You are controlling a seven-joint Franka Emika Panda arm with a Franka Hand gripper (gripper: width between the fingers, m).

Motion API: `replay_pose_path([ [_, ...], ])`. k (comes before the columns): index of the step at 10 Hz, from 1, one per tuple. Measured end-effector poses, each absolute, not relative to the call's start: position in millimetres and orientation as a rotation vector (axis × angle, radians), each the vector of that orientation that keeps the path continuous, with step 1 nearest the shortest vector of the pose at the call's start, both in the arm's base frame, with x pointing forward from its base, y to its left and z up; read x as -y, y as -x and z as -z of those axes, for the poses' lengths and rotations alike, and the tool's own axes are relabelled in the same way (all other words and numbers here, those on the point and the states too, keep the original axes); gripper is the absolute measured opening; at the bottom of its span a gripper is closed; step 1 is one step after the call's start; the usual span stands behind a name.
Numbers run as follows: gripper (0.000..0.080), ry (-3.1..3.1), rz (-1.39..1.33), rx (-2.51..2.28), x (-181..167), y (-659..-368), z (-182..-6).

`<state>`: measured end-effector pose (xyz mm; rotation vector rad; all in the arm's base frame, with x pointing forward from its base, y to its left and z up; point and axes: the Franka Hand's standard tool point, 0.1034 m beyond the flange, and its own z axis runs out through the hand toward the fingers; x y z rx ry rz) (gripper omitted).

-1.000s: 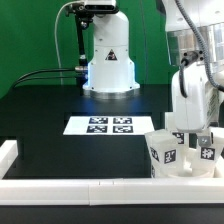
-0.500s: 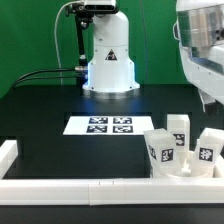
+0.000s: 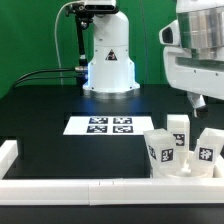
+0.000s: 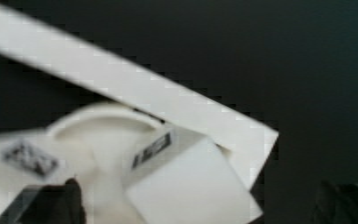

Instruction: Assemble stool

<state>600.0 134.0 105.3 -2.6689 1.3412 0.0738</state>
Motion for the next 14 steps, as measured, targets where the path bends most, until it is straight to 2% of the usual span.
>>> replay_pose_path([
  [2, 0.0648, 2.839, -0.026, -0.881, -139.5, -600.0, -107.0],
  [7, 0.0648, 2.992, 0.021, -0.315, -132.0, -599.2, -104.7],
  [10, 0.0648, 3.025, 0.022, 0.608, -132.0, -604.9, -101.9],
  [14, 0.0648, 2.974, 0.071, 0.949, -119.2, -609.7, -103.9],
])
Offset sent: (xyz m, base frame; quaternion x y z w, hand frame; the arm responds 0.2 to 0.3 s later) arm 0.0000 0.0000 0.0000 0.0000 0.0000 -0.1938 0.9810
